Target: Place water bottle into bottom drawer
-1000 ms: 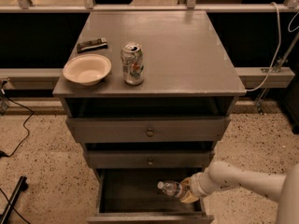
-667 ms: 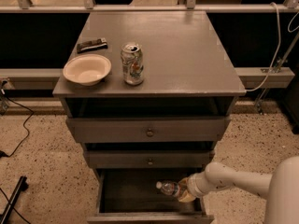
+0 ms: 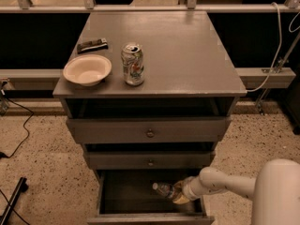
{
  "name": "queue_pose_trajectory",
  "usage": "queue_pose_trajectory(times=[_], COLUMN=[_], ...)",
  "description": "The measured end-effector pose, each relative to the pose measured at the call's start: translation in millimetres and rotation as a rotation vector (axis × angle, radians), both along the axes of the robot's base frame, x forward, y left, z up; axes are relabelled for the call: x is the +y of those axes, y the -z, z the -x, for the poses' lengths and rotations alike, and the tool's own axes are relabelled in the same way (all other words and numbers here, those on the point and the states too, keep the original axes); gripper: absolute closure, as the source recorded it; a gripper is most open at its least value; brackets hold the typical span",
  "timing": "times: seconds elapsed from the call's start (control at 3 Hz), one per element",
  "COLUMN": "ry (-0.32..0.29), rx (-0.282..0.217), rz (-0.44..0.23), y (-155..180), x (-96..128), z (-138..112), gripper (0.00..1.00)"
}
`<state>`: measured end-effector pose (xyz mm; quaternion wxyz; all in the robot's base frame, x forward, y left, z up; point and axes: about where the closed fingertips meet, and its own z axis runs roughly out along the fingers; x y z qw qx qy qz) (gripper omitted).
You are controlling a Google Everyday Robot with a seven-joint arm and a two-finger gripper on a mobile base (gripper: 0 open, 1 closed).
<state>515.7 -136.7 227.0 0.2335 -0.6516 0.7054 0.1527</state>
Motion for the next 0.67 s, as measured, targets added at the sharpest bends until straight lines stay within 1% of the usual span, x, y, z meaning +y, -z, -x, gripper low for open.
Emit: queue_pose_trajectory(times=[0.33, 0.67], ry=[0.013, 0.011], rx=[0.013, 0.015], rz=[-0.014, -0.015], y=[13.6, 14.5], x=[4.6, 6.0], z=[-0.9, 0.4], gripper=[0.76, 0.53])
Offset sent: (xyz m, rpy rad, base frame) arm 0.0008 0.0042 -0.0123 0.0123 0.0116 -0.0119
